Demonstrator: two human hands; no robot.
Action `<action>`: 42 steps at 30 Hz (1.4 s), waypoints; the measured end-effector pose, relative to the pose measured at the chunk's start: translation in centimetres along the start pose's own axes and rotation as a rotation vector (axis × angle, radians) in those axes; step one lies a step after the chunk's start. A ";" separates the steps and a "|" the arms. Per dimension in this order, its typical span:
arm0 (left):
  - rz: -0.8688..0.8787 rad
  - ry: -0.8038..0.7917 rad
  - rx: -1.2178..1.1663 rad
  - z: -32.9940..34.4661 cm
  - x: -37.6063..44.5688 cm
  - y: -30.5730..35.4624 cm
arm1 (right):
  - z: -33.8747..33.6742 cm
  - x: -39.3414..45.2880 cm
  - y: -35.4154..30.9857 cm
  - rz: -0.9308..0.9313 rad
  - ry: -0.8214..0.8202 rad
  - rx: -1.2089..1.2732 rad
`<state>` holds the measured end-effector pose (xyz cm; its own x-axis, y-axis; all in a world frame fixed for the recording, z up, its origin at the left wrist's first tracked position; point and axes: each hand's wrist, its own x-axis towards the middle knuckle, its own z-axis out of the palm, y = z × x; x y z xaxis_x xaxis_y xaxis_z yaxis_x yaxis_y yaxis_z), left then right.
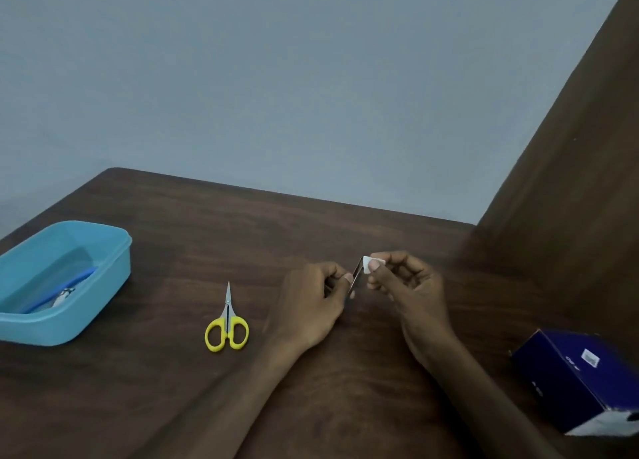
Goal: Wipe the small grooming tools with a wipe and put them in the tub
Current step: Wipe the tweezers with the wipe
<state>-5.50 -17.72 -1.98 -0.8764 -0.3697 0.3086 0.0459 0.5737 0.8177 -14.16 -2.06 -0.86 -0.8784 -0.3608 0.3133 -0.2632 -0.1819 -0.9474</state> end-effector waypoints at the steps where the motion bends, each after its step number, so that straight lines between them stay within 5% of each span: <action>1: -0.004 -0.002 0.000 0.0 0.0 0.0 | 0.3 0.1 0.1 0.010 -0.007 -0.021; 13: 0.027 -0.036 0.006 -0.1 0.0 0.0 | 0.4 0.3 0.2 0.079 -0.012 0.090; 24: -0.007 -0.045 -0.125 0.1 0.1 -0.2 | -0.6 1.5 0.4 0.147 0.154 0.198; 42: -0.016 -0.081 -0.463 -0.4 0.2 -0.1 | 0.4 0.8 0.1 0.227 -0.079 0.158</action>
<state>-5.51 -18.17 -1.78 -0.9124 -0.3075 0.2701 0.2246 0.1756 0.9585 -14.74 -2.74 -0.72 -0.8724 -0.4777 0.1039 0.0079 -0.2263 -0.9740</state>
